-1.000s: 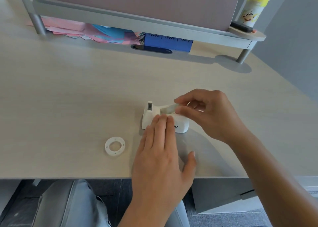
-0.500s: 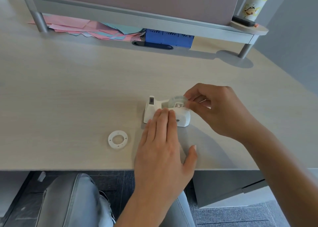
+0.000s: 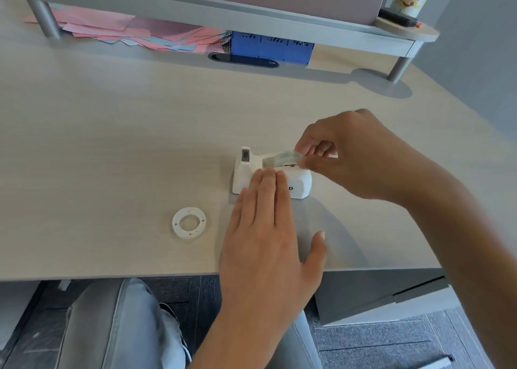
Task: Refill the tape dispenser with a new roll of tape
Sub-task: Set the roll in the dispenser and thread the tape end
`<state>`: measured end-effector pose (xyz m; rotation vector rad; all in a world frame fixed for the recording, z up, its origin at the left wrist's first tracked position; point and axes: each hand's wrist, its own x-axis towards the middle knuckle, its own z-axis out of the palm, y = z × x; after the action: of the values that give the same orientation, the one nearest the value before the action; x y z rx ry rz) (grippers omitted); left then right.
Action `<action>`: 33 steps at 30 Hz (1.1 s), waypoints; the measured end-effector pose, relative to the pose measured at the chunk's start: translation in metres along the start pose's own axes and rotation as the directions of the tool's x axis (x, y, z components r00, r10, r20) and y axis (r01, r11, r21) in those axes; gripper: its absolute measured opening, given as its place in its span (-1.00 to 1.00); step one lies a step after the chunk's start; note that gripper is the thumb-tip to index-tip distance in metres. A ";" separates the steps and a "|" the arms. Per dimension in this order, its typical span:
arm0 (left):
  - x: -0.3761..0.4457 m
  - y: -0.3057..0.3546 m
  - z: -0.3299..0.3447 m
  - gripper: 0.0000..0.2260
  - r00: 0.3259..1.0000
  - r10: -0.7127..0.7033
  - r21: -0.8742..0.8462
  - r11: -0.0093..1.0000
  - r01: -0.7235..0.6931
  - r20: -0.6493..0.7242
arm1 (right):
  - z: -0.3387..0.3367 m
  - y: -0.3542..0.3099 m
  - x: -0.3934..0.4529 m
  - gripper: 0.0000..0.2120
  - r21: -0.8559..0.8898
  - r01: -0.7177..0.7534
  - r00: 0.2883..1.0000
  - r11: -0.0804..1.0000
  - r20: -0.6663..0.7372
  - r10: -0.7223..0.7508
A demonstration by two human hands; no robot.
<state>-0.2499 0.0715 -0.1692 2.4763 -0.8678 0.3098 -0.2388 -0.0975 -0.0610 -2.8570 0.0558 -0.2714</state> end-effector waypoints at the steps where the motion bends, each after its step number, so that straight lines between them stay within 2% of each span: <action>1: 0.000 0.001 0.000 -0.22 1.000 -0.003 -0.005 1.000 0.003 0.006 | -0.001 -0.003 0.003 -0.89 -0.029 0.004 1.000 1.000 0.020 -0.004; 4: 0.000 0.001 0.001 -0.20 1.000 -0.008 -0.014 1.000 0.008 0.008 | 0.000 -0.011 0.006 -0.86 -0.107 0.013 0.999 0.994 0.053 -0.007; 10: 0.000 0.003 -0.003 -0.21 1.000 -0.011 -0.014 1.000 0.012 0.019 | 0.006 -0.014 0.002 -0.83 -0.143 0.014 1.000 0.990 0.012 -0.012; 15: 0.001 0.002 -0.006 -0.25 1.000 -0.027 -0.002 1.000 0.027 0.004 | 0.012 -0.002 -0.013 -0.88 0.031 0.028 0.996 0.999 -0.081 -0.025; 17: 0.001 0.003 -0.006 -0.26 1.000 -0.025 -0.002 1.000 0.025 -0.002 | 0.011 0.001 -0.014 -0.89 0.042 0.042 0.995 0.998 -0.091 -0.038; 25: 0.000 0.002 -0.002 -0.24 1.000 -0.017 -0.019 1.000 0.016 -0.022 | 0.002 -0.007 0.000 -0.83 -0.110 0.057 0.998 0.992 0.030 -0.054; 33: 0.000 0.003 -0.003 -0.20 0.999 -0.018 -0.083 0.996 0.016 -0.033 | 0.009 -0.011 0.000 -0.83 -0.091 0.040 0.999 0.995 -0.019 -0.042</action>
<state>-0.2518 0.0708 -0.1658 2.3944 -0.8289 0.3027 -0.2367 -0.0847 -0.0663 -2.9479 0.0133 -0.3144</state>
